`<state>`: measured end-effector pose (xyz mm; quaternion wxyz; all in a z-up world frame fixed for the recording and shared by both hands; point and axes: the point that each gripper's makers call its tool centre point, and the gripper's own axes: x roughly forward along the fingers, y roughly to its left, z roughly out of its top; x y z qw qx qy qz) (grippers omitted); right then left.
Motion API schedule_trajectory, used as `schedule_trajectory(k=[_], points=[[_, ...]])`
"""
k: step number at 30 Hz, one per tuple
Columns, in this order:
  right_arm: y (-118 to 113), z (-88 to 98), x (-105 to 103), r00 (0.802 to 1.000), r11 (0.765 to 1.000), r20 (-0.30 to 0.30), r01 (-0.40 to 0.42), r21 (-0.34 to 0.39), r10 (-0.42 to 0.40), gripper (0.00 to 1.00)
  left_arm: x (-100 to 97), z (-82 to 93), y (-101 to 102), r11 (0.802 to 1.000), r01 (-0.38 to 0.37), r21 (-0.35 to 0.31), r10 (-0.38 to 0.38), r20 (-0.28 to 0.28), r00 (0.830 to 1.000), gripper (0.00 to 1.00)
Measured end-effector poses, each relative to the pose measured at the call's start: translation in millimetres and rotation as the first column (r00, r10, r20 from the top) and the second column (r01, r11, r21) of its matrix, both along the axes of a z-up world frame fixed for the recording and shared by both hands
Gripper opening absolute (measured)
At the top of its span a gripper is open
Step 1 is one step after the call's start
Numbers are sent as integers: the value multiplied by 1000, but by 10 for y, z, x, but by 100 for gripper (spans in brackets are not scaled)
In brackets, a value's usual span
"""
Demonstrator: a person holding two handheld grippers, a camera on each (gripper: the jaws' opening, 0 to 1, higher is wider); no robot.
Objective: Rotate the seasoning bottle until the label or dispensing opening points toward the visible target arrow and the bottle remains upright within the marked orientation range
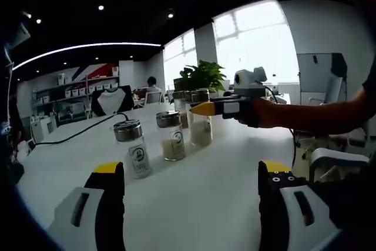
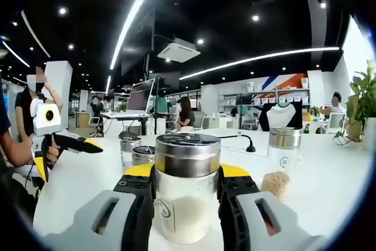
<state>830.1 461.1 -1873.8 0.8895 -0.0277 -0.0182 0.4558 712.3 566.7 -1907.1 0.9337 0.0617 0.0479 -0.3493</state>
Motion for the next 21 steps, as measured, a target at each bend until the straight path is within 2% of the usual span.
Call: schedule_trajectory(k=[1,3,6,10,13,15,17,21], points=[[-6,-49,4,999,998,46,14,-66,-11,41,1,-4,-4,1000,1,0,-1,-2,1000,100],[1,-158,7,999,992,46,31,-124,-25,42,5,-9,-11,1000,2,2,-2,-3,1000,100],[-9,-99,4,998,995,53,39,-92,-34,43,6,-15,-21,1000,5,1,-5,-6,1000,100],[-87,64,4,995,994,75,74,-81,-68,56,11,-17,-5,1000,-1,2,1,-3,1000,100],[-91,159,-95,993,994,101,75,-79,-67,55,-7,103,-1,998,4,-56,-2,29,1000,100],[-93,179,-115,992,994,106,73,-80,-64,57,-13,134,1,998,5,-61,-3,34,999,100],[-118,187,-115,992,993,96,84,-79,-76,59,-8,148,-1,998,3,-57,-1,41,999,100],[-208,314,-89,992,994,55,113,-2,-113,59,-14,119,-4,999,2,-43,0,34,999,100]])
